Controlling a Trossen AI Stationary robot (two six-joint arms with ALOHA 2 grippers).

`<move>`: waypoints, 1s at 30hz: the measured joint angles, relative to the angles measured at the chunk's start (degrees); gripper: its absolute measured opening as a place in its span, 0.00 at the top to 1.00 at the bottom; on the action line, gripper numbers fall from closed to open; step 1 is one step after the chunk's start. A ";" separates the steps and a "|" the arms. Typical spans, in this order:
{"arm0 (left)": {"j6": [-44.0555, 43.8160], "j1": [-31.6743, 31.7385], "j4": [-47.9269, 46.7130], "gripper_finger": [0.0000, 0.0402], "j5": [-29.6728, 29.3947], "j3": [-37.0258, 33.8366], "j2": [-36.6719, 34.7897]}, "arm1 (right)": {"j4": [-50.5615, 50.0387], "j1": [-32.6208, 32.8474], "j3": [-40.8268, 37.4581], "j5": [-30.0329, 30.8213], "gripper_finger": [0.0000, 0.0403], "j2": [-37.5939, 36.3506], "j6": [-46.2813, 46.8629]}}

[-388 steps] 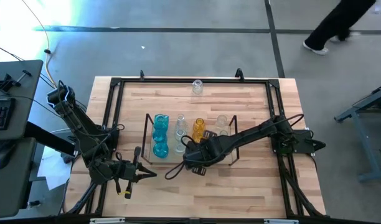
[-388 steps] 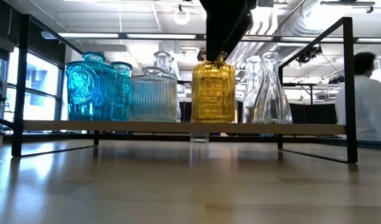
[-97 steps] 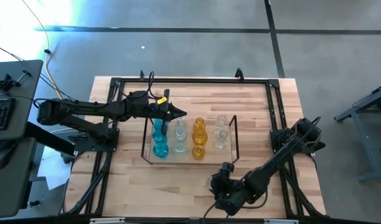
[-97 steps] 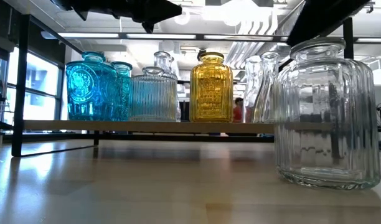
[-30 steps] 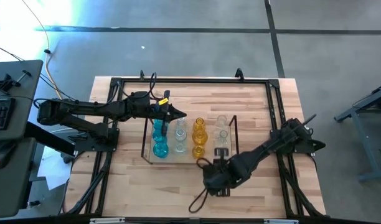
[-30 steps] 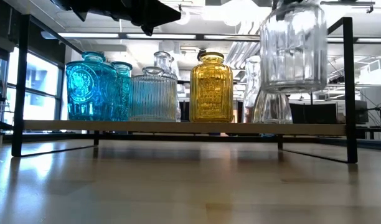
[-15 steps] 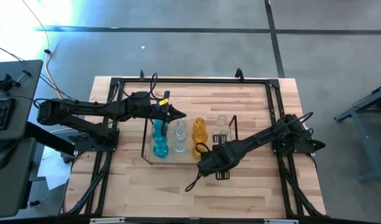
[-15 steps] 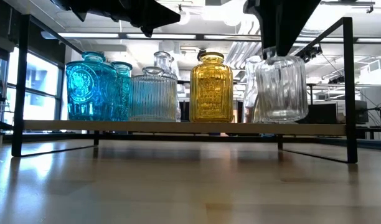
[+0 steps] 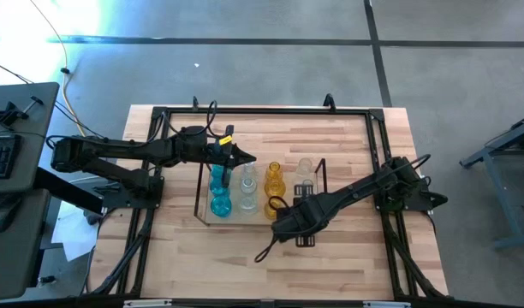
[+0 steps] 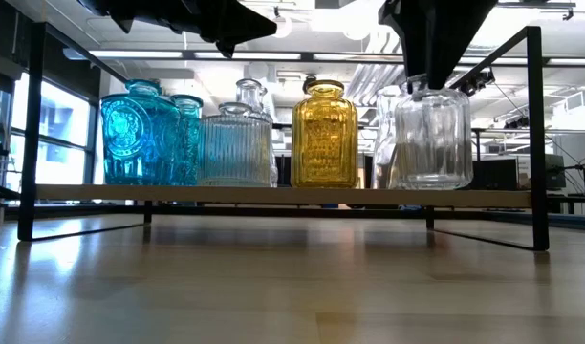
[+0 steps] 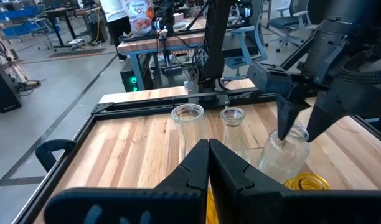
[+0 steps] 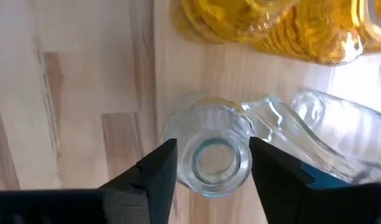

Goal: Sort vases onto shelf
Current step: Put the transparent vase on the shelf

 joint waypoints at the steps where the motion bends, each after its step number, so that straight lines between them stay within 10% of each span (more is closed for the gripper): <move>1: -0.02 -0.01 0.02 1.00 0.00 0.00 0.00 | -0.49 -0.03 0.00 -0.01 0.55 0.00 0.13; 30: -0.02 0.00 0.07 1.00 0.00 0.00 0.00 | -6.73 0.10 0.02 1.46 0.51 0.00 0.33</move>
